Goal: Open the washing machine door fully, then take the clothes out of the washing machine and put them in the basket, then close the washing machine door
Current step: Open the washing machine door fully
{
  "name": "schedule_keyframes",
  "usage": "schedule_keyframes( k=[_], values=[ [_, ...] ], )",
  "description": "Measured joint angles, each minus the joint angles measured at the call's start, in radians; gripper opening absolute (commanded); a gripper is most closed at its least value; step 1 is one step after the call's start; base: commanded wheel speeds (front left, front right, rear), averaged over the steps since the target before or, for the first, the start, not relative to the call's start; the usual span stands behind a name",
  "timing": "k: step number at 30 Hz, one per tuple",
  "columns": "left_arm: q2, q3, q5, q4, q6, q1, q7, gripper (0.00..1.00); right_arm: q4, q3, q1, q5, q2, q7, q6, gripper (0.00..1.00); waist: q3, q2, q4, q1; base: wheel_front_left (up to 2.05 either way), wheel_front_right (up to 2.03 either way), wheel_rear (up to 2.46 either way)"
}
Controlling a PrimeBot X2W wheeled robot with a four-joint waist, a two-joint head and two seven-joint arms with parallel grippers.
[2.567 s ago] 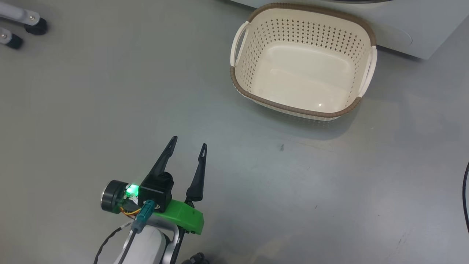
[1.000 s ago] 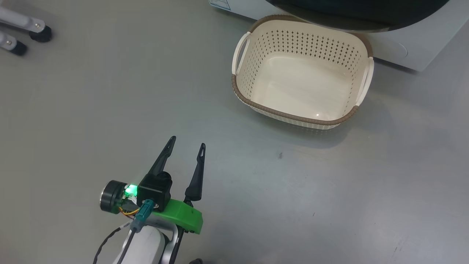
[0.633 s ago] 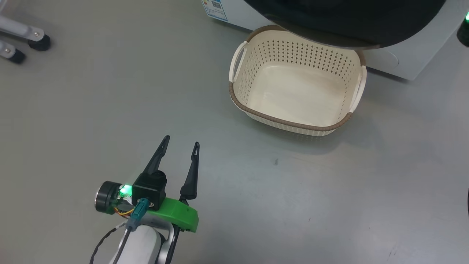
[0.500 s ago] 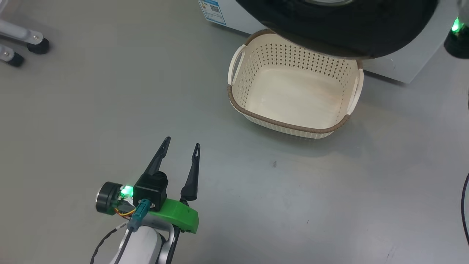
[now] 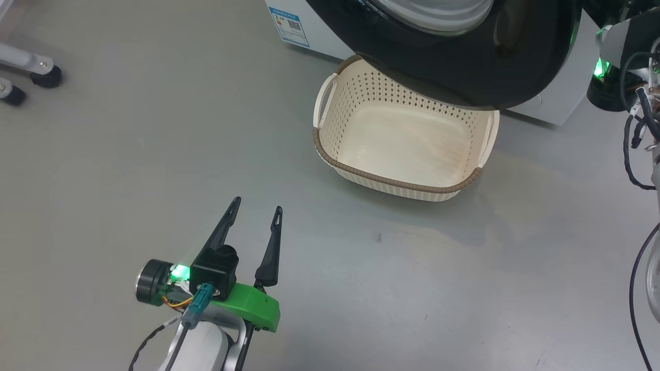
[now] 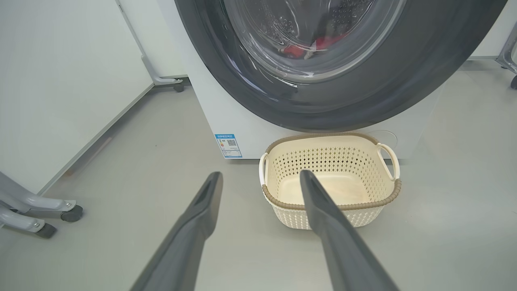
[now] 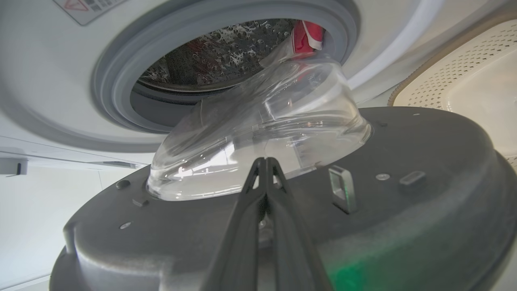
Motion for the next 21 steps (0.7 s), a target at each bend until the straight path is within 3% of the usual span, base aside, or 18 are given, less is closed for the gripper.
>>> schedule_keyframes(
  k=[4, 8, 17, 21],
  values=[
    [0.000, 0.000, 0.002, 0.000, 0.000, 0.000, 0.000, 1.00, -0.001, -0.001, 0.000, -0.001, -0.002, -0.006, 0.010, 0.00, -0.003, 0.0000, -0.002, 0.0000, 0.00, 0.00, 0.00],
    [0.000, 0.002, 0.010, 0.009, 0.000, 0.003, 0.000, 1.00, -0.005, 0.001, 0.009, -0.018, -0.019, -0.033, 0.049, 0.00, -0.014, 0.0000, -0.005, 0.0000, 0.00, 0.00, 0.00],
    [0.000, 0.034, 0.021, 0.029, 0.000, 0.018, 0.000, 1.00, -0.048, 0.121, 0.088, -0.169, -0.062, -0.094, 0.203, 0.00, -0.058, 0.0000, -0.019, 0.0000, 0.00, 0.00, 0.00],
    [0.001, 0.063, 0.039, 0.043, 0.000, 0.027, 0.000, 1.00, -0.060, 0.155, 0.146, -0.207, -0.060, -0.133, 0.219, 0.00, -0.091, 0.0000, -0.036, 0.0000, 0.00, 0.00, 0.00]
  ],
)
